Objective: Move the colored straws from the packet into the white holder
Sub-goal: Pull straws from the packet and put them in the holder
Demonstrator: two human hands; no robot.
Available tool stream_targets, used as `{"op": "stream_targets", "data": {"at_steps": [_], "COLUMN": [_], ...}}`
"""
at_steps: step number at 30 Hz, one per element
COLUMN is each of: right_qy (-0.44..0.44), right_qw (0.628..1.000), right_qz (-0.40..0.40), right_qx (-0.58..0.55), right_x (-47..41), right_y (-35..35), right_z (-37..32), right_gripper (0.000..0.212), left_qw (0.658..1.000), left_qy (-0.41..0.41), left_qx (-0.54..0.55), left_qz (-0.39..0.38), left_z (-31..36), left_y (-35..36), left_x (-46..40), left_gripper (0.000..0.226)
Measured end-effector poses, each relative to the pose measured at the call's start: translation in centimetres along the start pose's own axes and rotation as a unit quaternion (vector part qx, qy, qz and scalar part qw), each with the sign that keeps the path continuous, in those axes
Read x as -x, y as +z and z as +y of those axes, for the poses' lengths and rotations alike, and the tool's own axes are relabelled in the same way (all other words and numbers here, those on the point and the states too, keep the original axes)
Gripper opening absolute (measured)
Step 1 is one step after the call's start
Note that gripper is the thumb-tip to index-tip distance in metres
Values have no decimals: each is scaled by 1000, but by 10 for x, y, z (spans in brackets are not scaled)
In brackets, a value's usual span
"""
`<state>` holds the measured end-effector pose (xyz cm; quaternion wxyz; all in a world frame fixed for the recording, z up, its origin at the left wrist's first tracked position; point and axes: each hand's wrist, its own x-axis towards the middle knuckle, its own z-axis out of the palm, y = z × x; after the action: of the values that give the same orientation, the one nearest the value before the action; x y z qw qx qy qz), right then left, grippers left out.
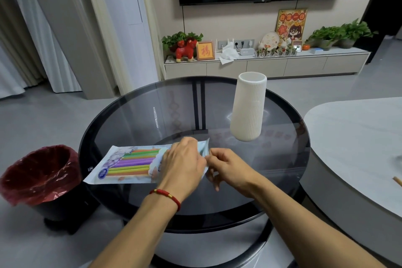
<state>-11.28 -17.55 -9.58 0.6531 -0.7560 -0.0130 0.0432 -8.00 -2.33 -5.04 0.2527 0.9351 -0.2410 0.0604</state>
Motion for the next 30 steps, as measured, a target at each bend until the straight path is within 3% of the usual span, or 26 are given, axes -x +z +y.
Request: {"op": "stream_targets", "data": {"at_steps": [3,7,8,10,11,12,15,17,19,21,23,25,30], "right_qy": [-7,-29,-30,-32,-34,-34,0,23,-24,-108,-103,-42,-23], "right_qw": [988,981,981,981,982,982,973,955,922,907,946,981,991], "right_qz": [45,77,69,61,63,67,87,107,179,236,206,135,117], "right_qx": [146,177,181,180,177,172,213,276,344,331,226,131,56], "right_x": [1,3,4,5,4,4,0,-2,-3,-3,-2,-2,-7], "right_y": [-3,-7,-8,-8,-9,-10,-13,-11,-5,-2,1,3,4], "right_z": [-2,-5,-5,-4,-4,-4,-4,-1,1,0,-4,-4,4], "right_gripper": [28,29,30,31,31,32,33,33,34,26,10,23,13], "left_qw": [999,978,971,958,958,963,980,982,983,986,988,987,985], "left_qy": [23,106,122,166,185,195,190,186,179,160,145,149,162], "left_qx": [9,43,27,-41,-72,-87,-41,-25,-41,-44,-40,-43,-46], "left_qz": [-20,-175,-206,-230,-207,-165,-43,-27,-26,-31,-38,-44,-45], "left_z": [-13,-33,-37,-44,-45,-46,-49,-50,-53,-57,-59,-59,-56], "left_y": [-7,-5,-5,-1,3,6,12,12,12,9,9,12,14], "left_x": [-10,-16,-15,-16,-17,-19,-29,-32,-31,-28,-26,-23,-17], "left_gripper": [12,25,44,103,122,126,112,107,105,106,106,106,105]}}
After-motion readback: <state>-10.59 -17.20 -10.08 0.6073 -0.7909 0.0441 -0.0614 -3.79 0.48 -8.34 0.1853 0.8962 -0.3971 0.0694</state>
